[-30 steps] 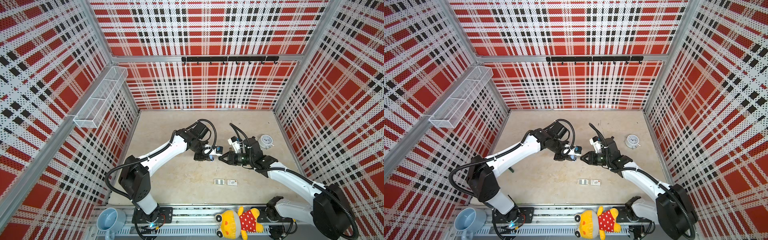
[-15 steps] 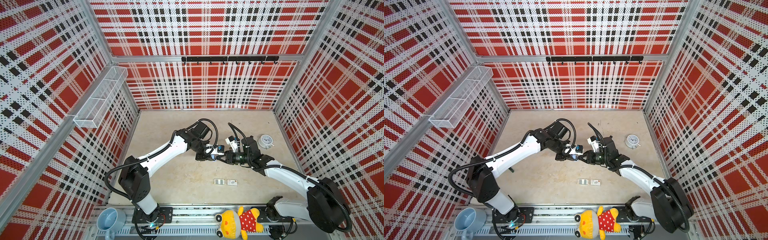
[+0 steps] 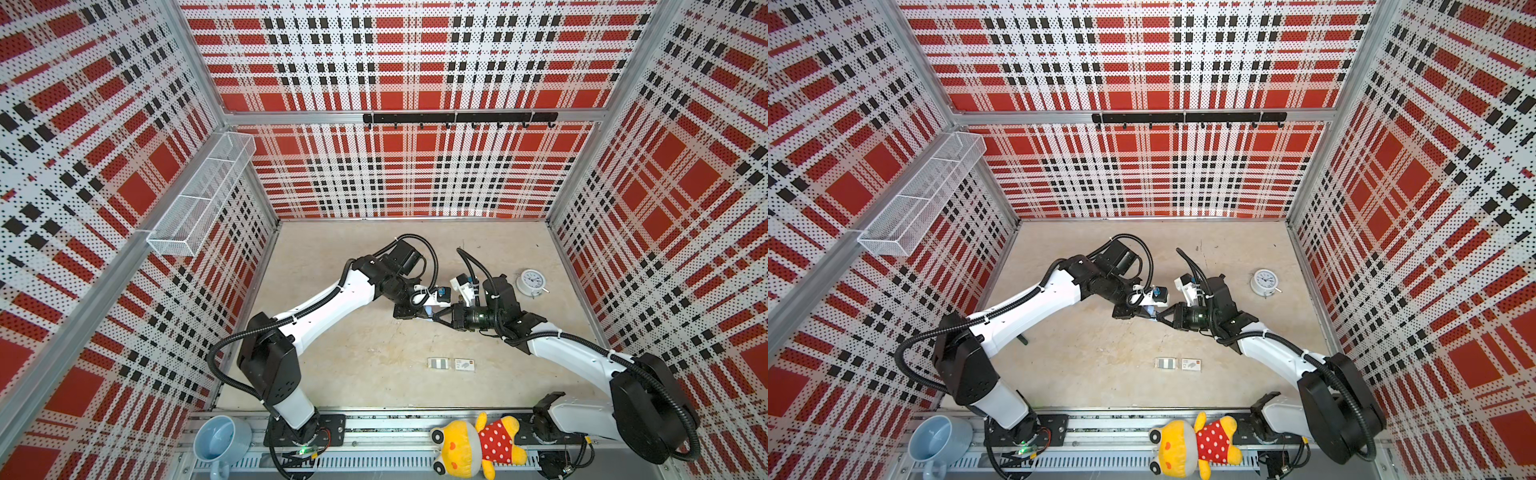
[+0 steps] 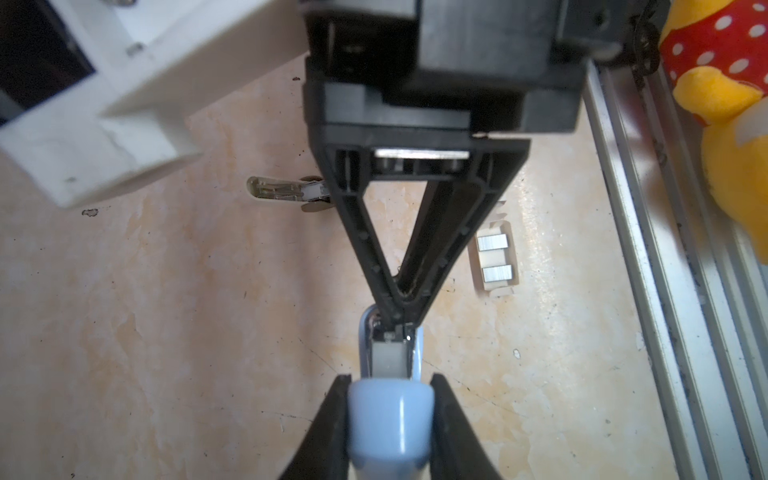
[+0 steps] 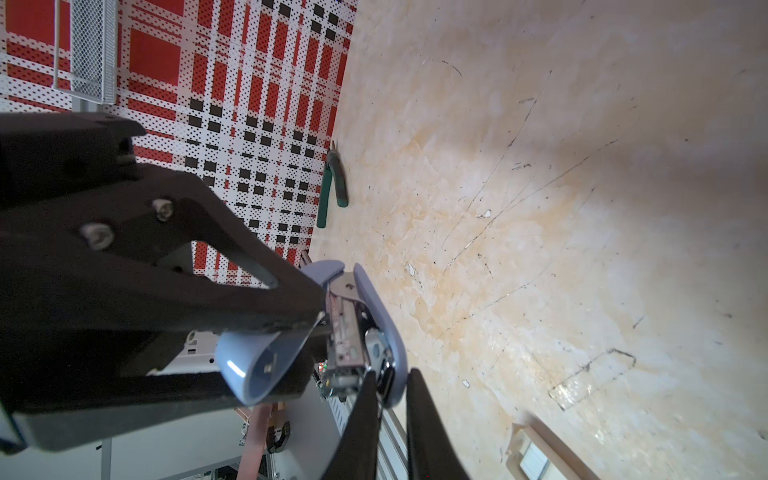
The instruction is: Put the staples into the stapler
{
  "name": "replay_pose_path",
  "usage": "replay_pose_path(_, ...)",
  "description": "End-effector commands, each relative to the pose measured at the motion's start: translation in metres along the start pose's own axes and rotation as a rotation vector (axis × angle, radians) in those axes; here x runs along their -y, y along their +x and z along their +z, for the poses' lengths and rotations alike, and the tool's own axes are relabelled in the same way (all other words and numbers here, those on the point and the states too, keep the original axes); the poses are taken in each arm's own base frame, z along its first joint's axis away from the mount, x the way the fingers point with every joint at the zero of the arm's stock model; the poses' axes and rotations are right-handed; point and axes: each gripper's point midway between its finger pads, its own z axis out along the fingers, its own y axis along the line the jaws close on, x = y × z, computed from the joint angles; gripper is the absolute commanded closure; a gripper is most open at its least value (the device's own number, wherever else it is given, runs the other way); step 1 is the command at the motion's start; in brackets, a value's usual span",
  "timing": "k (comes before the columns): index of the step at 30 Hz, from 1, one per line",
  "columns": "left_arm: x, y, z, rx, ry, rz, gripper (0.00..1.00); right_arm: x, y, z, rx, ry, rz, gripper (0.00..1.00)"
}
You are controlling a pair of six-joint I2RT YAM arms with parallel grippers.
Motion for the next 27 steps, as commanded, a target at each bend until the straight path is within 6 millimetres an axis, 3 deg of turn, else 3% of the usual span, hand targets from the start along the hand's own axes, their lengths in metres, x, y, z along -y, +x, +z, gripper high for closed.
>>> replay_pose_path(1, -0.002, -0.031, -0.017, 0.106, -0.005, -0.007, 0.85, 0.000, -0.001, 0.005, 0.012, -0.020, -0.009, 0.86)
replay_pose_path(9, -0.007, -0.052, -0.030, 0.180, 0.000, -0.063, 0.86, -0.007, -0.008, 0.006, 0.050, -0.080, -0.010, 0.89)
replay_pose_path(20, 0.000, -0.058, -0.028, 0.216, 0.036, -0.118, 0.86, -0.020, -0.017, 0.002, 0.097, -0.121, -0.034, 0.87)
replay_pose_path(27, -0.004, -0.053, -0.025, 0.232, 0.035, -0.172, 0.86, 0.014, 0.001, -0.007, 0.066, 0.062, -0.036, 0.78)
